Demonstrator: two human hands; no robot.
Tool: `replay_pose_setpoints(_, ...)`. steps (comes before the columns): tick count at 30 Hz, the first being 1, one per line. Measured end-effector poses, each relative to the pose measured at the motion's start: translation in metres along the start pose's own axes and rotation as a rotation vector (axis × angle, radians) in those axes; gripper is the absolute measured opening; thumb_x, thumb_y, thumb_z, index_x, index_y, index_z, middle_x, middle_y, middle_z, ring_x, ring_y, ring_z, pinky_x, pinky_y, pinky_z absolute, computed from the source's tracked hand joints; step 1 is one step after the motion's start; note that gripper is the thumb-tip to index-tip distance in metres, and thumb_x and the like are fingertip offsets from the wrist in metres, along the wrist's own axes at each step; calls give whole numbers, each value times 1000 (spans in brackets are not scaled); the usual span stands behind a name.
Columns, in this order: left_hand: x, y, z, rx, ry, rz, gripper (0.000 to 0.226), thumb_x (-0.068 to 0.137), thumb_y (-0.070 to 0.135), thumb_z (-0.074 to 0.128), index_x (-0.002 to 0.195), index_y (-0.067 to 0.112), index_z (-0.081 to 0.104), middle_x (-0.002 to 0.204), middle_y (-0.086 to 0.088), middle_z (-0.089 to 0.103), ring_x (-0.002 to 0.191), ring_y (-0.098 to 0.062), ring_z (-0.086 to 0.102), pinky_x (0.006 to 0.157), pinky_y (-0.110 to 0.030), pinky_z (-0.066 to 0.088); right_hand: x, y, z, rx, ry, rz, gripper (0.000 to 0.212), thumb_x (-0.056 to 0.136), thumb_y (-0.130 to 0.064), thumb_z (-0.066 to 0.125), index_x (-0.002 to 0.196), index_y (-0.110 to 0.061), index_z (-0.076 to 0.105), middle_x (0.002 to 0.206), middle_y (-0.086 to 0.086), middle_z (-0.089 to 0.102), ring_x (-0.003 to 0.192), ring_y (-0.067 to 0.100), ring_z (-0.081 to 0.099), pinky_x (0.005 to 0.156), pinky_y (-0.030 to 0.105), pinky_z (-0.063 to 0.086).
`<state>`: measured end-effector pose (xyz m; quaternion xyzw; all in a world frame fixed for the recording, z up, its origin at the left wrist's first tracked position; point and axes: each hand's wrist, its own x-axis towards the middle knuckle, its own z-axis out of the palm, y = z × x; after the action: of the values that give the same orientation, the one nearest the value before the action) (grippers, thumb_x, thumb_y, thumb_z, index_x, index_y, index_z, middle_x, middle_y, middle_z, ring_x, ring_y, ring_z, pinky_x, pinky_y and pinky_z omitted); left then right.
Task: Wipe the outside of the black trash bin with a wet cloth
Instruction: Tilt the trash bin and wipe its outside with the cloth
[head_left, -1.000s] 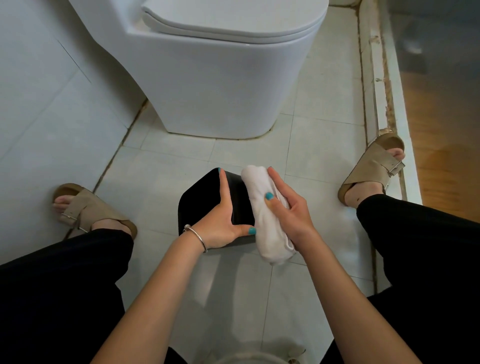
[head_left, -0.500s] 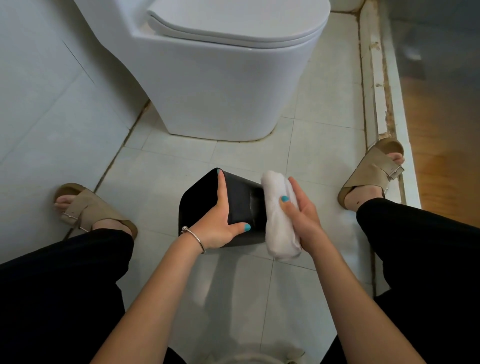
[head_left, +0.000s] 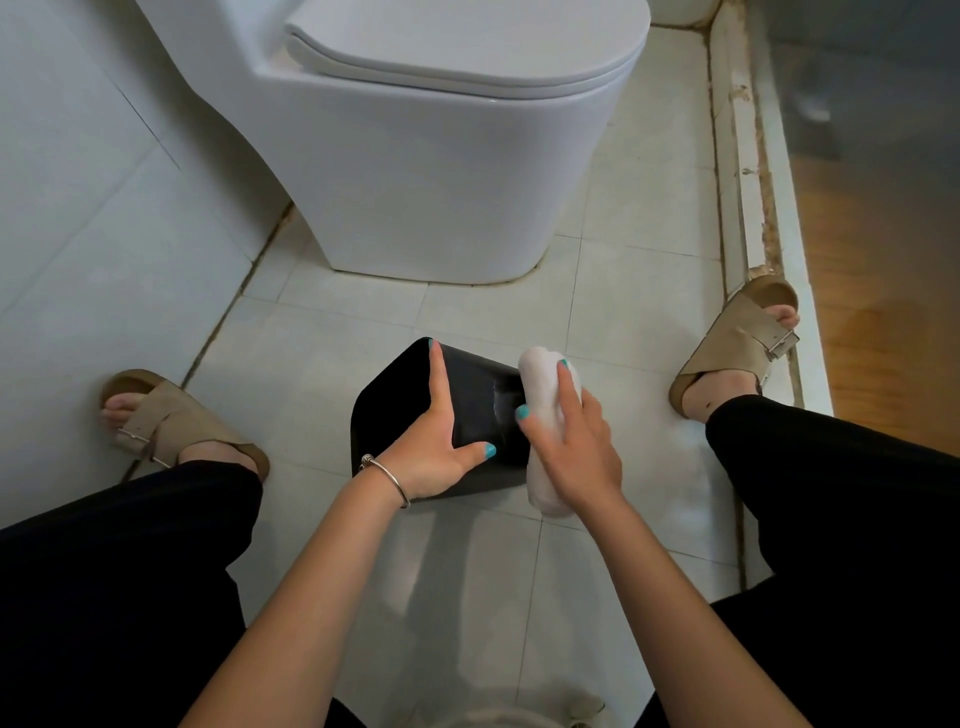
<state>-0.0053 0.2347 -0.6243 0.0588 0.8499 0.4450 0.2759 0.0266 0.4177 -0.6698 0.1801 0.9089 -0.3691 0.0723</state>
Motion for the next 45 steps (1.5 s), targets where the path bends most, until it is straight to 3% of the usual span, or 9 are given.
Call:
replay_pose_setpoints(3, 0, 1, 4, -16, 9, 6, 121, 87, 17, 68, 132, 49, -40, 134, 5, 41, 104, -15, 61, 89, -26, 51, -4, -2, 6, -47, 54, -47, 90, 86, -65, 53, 149, -50, -9, 157, 0, 3, 134, 32, 32, 95, 46, 44)
replay_pose_setpoints(7, -1, 0, 9, -79, 63, 32, 120, 85, 15, 69, 136, 49, -34, 140, 11, 36, 107, -5, 55, 86, -12, 43, 8, 4, 6, 66, 21, -40, 82, 89, -56, 57, 148, -55, -1, 150, 6, 24, 129, 31, 37, 97, 41, 39)
replay_pose_setpoints(11, -1, -4, 15, -143, 83, 26, 133, 75, 8, 80, 139, 46, -30, 120, 44, 23, 119, 8, 38, 90, -4, 33, 14, 6, 5, 143, -26, -105, 78, 91, -49, 57, 149, -53, 5, 139, 7, 38, 123, 28, 45, 92, 33, 37)
replay_pose_setpoints(17, 5, 0, 20, -93, 42, 56, 132, 77, 9, 78, 134, 47, -35, 129, 17, 37, 112, -1, 50, 95, -18, 40, 6, -9, 0, 167, -47, -184, 73, 94, -52, 52, 147, -58, 2, 127, 1, 38, 109, 20, 46, 89, 31, 37)
replay_pose_setpoints(22, 6, 4, 16, -64, -3, 82, 128, 79, 11, 77, 139, 42, -33, 130, 15, 32, 107, -1, 50, 92, -18, 42, -6, -17, 2, 198, -3, -234, 68, 96, -48, 50, 143, -64, 3, 123, -2, 36, 102, 14, 45, 86, 27, 35)
replay_pose_setpoints(27, 6, 6, 14, 38, 50, 103, 126, 79, 15, 76, 140, 44, -31, 119, 8, 43, 94, -18, 64, 86, -29, 51, -2, -7, 7, 193, 67, -209, 67, 96, -42, 49, 139, -69, 6, 126, -1, 40, 104, 18, 51, 90, 34, 45)
replay_pose_setpoints(33, 3, 5, 14, 45, 65, 115, 125, 77, 15, 76, 138, 54, -26, 116, -5, 50, 94, -27, 63, 90, -44, 51, 11, 22, 8, 165, 109, -33, 65, 98, -35, 49, 148, -55, 12, 126, 7, 45, 110, 30, 53, 86, 30, 37)
replay_pose_setpoints(42, 0, 2, 15, 25, 67, 83, 125, 80, 12, 73, 142, 40, -31, 116, 11, 34, 102, -19, 61, 88, -24, 47, 5, -3, 6, 160, 49, -137, 66, 97, -38, 48, 147, -57, 10, 121, 6, 48, 106, 23, 51, 85, 29, 35)
replay_pose_setpoints(45, 4, 0, 16, 6, 37, 103, 124, 80, 13, 73, 139, 42, -33, 118, 9, 43, 93, -18, 65, 87, -32, 52, -2, -17, 2, 189, 9, -229, 66, 96, -37, 50, 146, -58, 12, 116, 1, 47, 98, 14, 45, 85, 26, 32)
